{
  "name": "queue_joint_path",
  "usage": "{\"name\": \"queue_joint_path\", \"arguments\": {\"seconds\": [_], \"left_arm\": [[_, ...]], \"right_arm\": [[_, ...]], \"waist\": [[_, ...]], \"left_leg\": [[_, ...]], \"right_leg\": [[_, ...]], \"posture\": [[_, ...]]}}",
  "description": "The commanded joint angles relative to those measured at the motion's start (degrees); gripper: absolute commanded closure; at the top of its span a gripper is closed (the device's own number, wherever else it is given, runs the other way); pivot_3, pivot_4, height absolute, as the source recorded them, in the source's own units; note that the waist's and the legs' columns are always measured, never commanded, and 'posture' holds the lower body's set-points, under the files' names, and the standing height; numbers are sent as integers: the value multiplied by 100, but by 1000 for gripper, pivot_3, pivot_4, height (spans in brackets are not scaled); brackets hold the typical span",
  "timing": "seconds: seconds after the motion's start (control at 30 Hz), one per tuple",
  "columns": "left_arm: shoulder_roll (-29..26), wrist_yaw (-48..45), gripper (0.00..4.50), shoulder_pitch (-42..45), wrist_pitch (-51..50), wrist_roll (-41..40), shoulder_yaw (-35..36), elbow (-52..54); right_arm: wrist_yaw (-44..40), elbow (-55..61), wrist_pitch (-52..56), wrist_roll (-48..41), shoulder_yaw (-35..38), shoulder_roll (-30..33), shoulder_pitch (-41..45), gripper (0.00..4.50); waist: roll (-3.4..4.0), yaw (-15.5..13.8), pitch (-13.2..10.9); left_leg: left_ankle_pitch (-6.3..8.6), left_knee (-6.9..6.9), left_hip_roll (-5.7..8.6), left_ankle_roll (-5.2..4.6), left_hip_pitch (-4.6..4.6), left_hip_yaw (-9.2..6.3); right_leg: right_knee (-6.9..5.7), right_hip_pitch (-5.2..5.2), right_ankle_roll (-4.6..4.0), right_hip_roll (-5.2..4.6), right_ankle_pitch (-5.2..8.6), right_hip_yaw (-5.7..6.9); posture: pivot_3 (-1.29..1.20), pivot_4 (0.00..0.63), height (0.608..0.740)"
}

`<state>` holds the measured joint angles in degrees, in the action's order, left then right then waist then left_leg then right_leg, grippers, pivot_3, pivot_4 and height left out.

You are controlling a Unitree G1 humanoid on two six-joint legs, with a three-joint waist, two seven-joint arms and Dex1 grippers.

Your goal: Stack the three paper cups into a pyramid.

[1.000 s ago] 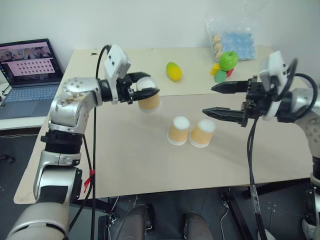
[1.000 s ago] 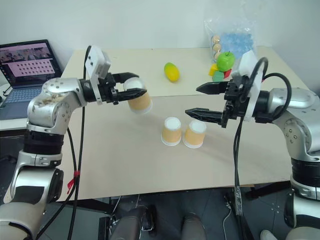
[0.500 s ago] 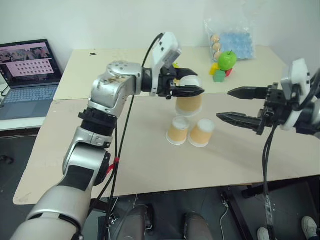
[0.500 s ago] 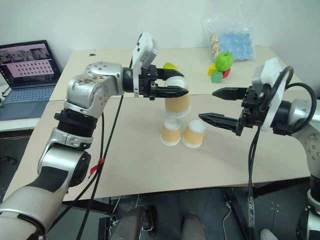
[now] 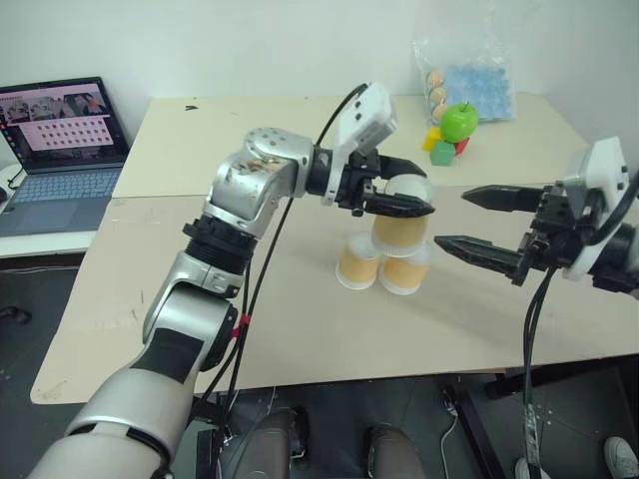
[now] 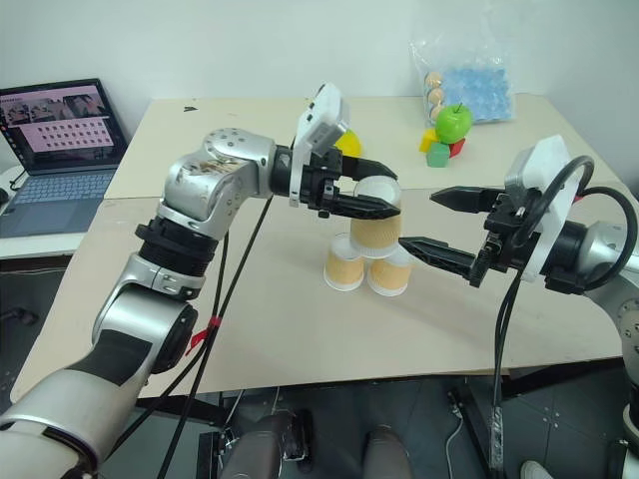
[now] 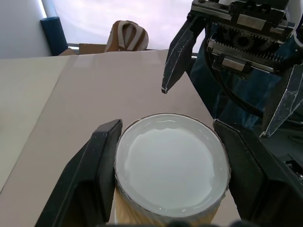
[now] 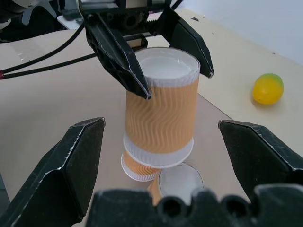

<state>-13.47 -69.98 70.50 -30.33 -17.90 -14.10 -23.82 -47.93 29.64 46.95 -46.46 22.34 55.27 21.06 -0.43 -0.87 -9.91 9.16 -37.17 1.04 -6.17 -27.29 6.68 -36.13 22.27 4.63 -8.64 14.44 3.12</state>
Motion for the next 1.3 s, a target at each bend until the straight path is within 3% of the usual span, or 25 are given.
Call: {"name": "queue_joint_path", "arguments": {"seconds": [0.03, 0.33, 0.63, 0.67, 0.7, 0.73, 0.83, 1.3], "left_arm": [[135, -92, 1808, 256, 429, 170, -44, -285], [429, -347, 1808, 538, 1314, 589, -122, -1334], [474, -398, 1808, 652, 1688, 774, -50, -1741], [478, -379, 1341, 661, 1686, 775, -26, -1763], [482, -370, 1341, 668, 1677, 771, -3, -1780], [486, -366, 801, 673, 1672, 769, 14, -1793], [487, -316, 33, 651, 1681, 808, 40, -1763], [479, -269, 33, 867, 1052, 539, 505, -1420]], "right_arm": [[160, 189, 18, -129, 284, 89, -33, 0], [309, 110, -40, -90, 230, 135, 24, 0], [270, 17, -120, -57, 324, 191, -41, 0], [271, -10, -130, -46, 307, 201, -13, 0], [271, -38, -143, -27, 284, 212, 17, 0], [271, -58, -153, -15, 268, 220, 37, 0], [260, -87, -168, -21, 248, 235, 79, 0], [205, -199, -217, 41, 124, 209, 184, 0]], "waist": [[0, 1, 0], [-1, 1, 0], [-1, 2, -1], [-1, 3, -1], [-1, 2, -1], [-1, 2, -1], [-1, 3, -1], [-1, 3, -1]], "left_leg": [[1, 0, 0, -2, 0, 0], [9, -4, 0, -33, -3, 0], [22, -7, -1, -56, -3, 0], [22, -8, -1, -57, -3, 0], [23, -9, 0, -58, -3, 0], [23, -9, 0, -58, -3, 0], [24, -10, 0, -58, -3, 0], [24, -14, 0, -59, -4, 0]], "right_leg": [[0, 0, 0, 0, 0, 0], [2, 2, 0, -2, 0, -1], [2, 2, 1, -2, 0, 0], [2, 2, 1, -2, 0, 1], [2, 2, 1, -2, -1, 0], [2, 2, 1, -2, -1, 0], [2, 2, 2, -2, -1, 1], [1, 1, 5, -1, -2, 1]], "posture": [[0, 150, 740], [0, 150, 740], [0, 150, 740], [0, 150, 740], [0, 150, 740], [0, 150, 740], [0, 150, 740], [0, 150, 740]]}}
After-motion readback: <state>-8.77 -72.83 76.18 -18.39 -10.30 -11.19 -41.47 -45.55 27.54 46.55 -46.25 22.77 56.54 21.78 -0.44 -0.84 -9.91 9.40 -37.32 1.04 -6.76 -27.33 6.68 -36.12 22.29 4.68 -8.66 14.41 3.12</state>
